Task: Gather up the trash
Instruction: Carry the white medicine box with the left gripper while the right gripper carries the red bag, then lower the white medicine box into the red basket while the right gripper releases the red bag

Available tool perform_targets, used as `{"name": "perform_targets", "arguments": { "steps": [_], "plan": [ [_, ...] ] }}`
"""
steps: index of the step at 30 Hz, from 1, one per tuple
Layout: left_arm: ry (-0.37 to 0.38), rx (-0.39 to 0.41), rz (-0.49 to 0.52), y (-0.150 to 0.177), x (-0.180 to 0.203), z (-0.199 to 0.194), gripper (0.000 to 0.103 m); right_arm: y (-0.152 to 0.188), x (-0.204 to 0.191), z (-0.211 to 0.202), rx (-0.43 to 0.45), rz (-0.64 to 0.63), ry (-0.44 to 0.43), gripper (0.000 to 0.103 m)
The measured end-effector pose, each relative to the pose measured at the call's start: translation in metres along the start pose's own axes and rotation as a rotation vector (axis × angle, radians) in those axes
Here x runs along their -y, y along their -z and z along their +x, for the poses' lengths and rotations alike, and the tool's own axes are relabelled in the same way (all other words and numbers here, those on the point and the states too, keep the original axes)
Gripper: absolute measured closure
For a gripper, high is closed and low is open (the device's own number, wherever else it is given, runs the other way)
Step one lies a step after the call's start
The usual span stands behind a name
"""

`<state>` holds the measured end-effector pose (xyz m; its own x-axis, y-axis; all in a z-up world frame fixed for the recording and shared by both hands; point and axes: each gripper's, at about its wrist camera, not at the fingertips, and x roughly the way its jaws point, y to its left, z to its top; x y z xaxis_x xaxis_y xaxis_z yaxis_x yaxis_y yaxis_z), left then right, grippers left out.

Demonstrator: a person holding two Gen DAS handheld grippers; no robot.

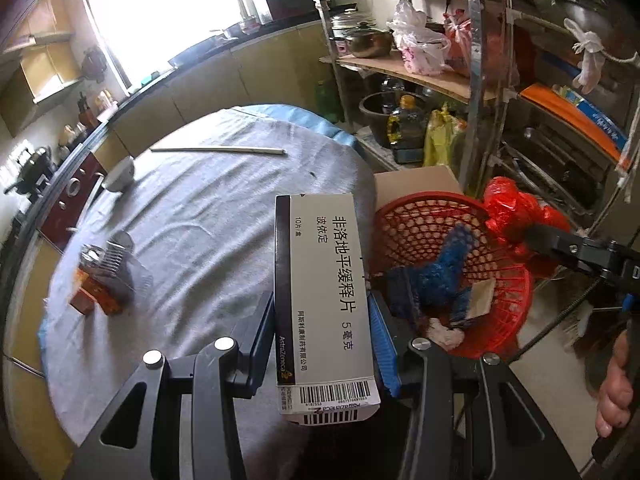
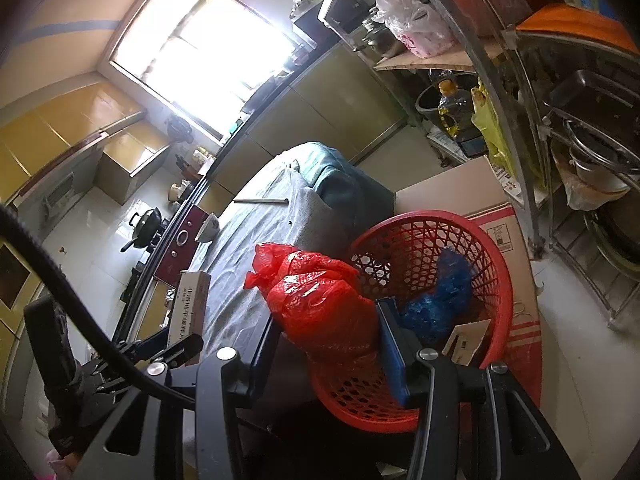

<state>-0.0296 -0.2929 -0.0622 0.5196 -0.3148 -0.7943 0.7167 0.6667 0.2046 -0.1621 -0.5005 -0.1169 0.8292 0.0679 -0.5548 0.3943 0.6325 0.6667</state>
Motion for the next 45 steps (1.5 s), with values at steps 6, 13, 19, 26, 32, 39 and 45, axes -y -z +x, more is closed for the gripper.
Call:
{"name": "perform_targets", "arguments": {
  "steps": [6, 13, 19, 26, 32, 39, 45],
  "plan": [
    [0.09, 0.036, -0.007, 0.012, 0.007, -0.005, 0.056, 0.004, 0.005, -0.006, -0.015, -0.008, 0.031, 0.053],
    [0.094, 0.039, -0.002, 0.017, 0.011, -0.007, 0.056, 0.003, 0.005, -0.017, -0.017, -0.028, 0.055, 0.053],
    [0.063, 0.058, 0.009, 0.019, 0.012, -0.012, 0.056, 0.001, 0.004, -0.021, -0.015, -0.033, 0.055, 0.053],
    [0.045, 0.073, 0.0, 0.021, 0.006, -0.019, 0.056, 0.004, -0.004, -0.02, -0.03, -0.049, 0.043, 0.053],
    [0.04, 0.076, -0.025, 0.025, -0.003, -0.022, 0.056, 0.006, -0.012, -0.02, -0.041, -0.064, 0.042, 0.053],
    [0.03, 0.099, -0.056, 0.027, -0.012, -0.031, 0.056, 0.007, -0.023, -0.021, -0.054, -0.086, 0.041, 0.053],
    [0.026, 0.117, -0.087, 0.031, -0.023, -0.038, 0.055, 0.009, -0.037, -0.019, -0.069, -0.114, 0.037, 0.053]
  ]
}}
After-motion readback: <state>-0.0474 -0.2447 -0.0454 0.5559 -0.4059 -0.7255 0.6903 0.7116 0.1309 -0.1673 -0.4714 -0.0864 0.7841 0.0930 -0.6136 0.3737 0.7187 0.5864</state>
